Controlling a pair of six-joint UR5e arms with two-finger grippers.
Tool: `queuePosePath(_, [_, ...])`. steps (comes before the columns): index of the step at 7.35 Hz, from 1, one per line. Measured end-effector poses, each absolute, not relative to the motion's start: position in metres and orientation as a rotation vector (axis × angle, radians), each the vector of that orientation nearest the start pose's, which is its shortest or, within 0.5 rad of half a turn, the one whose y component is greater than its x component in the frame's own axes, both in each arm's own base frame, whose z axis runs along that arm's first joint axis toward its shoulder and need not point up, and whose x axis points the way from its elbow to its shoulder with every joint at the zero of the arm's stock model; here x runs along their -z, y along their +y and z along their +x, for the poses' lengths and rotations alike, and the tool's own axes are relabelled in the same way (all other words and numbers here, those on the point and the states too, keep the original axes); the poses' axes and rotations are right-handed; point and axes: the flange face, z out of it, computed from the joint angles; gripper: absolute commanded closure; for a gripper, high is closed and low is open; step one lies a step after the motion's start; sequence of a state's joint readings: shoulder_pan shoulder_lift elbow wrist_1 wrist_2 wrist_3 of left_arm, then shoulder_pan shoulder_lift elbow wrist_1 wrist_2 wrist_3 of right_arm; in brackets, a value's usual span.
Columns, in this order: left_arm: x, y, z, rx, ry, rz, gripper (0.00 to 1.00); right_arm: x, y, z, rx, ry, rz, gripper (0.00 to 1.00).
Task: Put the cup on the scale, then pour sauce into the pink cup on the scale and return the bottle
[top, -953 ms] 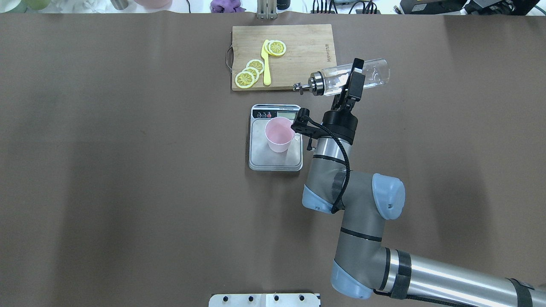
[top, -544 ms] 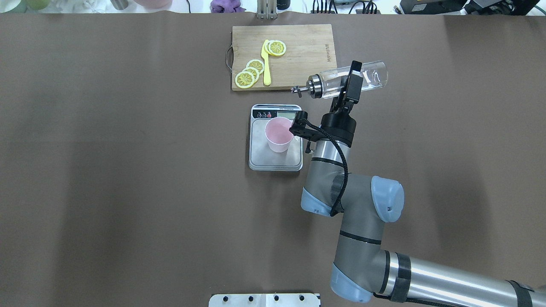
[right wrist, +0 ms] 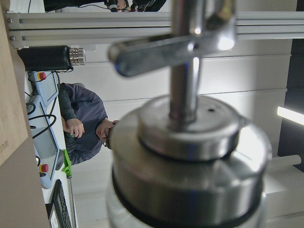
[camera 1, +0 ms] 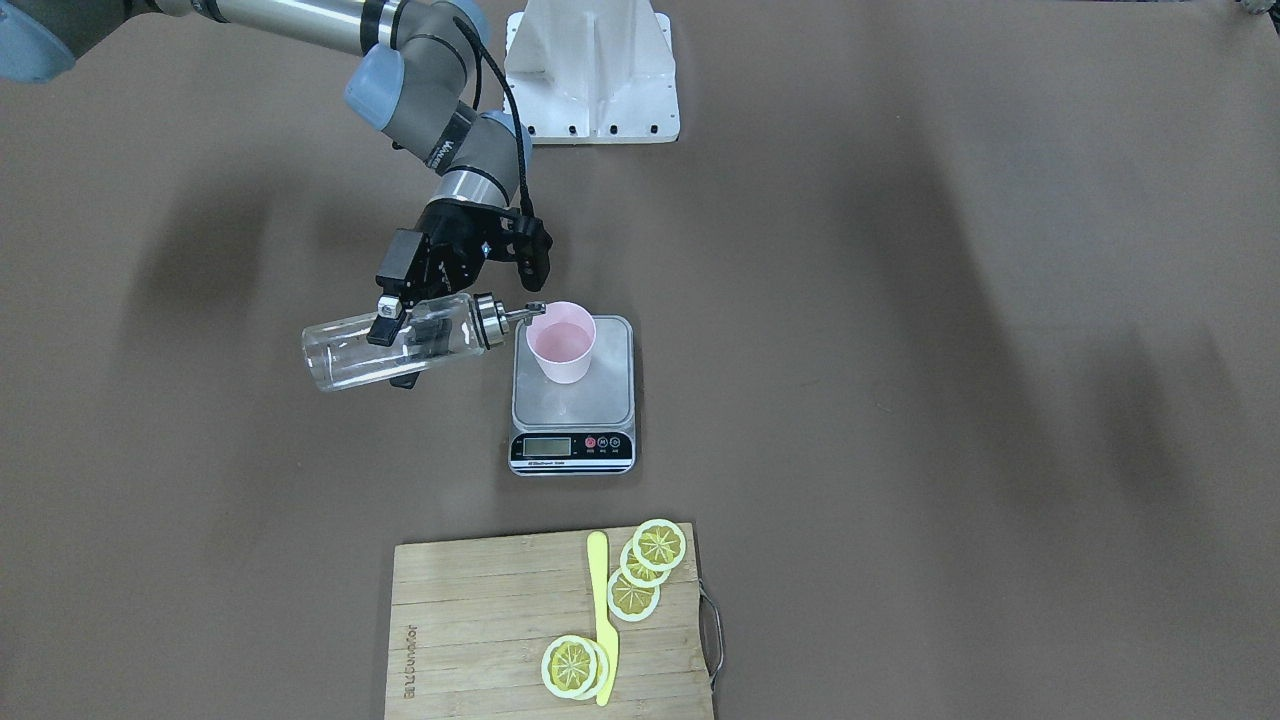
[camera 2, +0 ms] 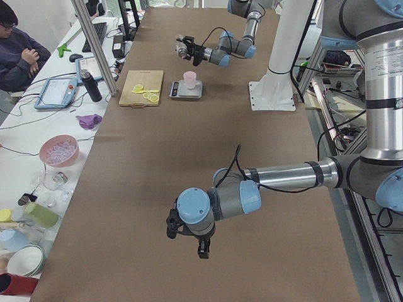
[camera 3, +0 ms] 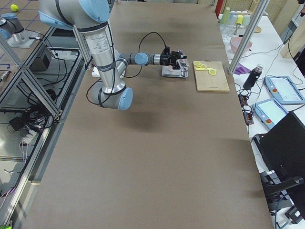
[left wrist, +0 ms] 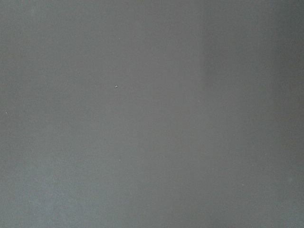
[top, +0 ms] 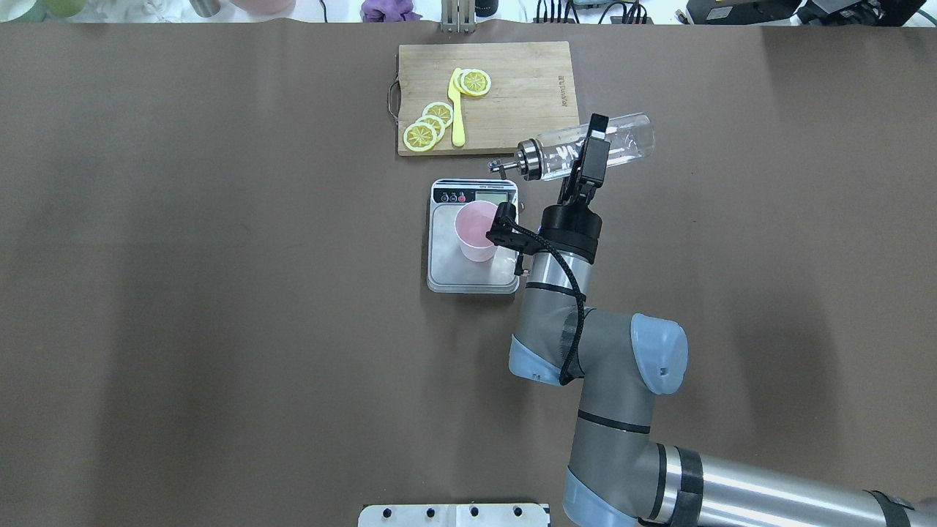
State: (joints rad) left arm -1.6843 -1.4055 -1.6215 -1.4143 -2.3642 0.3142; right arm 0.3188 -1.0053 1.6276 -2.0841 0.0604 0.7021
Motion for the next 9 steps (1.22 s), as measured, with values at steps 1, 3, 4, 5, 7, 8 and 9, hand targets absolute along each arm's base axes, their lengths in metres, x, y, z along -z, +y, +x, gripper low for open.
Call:
queuePosePath(1, [-0.722,-0.385,-0.107,-0.080,0.826,-0.087,0.02,-0.292,-0.421,-0.541,0.367,0.781,1.308,1.00])
queuePosePath(3, [-0.725,-0.382,-0.107,-0.077,0.828,-0.093,0.02,-0.299,-0.419,-0.540,0.376,0.798,1.318,1.00])
queuePosePath(4, [-0.727,-0.381,-0.106,-0.075,0.829,-0.097,0.02,-0.301,-0.419,-0.539,0.378,0.812,1.328,1.00])
queuePosePath(5, [-0.729,-0.381,-0.106,-0.073,0.830,-0.101,0.02,-0.301,-0.419,-0.539,0.377,0.824,1.339,1.00])
queuePosePath(7, [-0.730,-0.381,-0.106,-0.071,0.831,-0.105,0.02,-0.294,-0.421,-0.535,0.361,0.850,1.376,1.00])
queuePosePath(8, [-0.732,-0.380,-0.106,-0.070,0.832,-0.108,0.02,-0.290,-0.423,-0.532,0.349,0.862,1.392,1.00])
queuePosePath(9, [-0.733,-0.380,-0.106,-0.069,0.832,-0.110,0.02,-0.288,-0.425,-0.529,0.340,0.876,1.406,1.00])
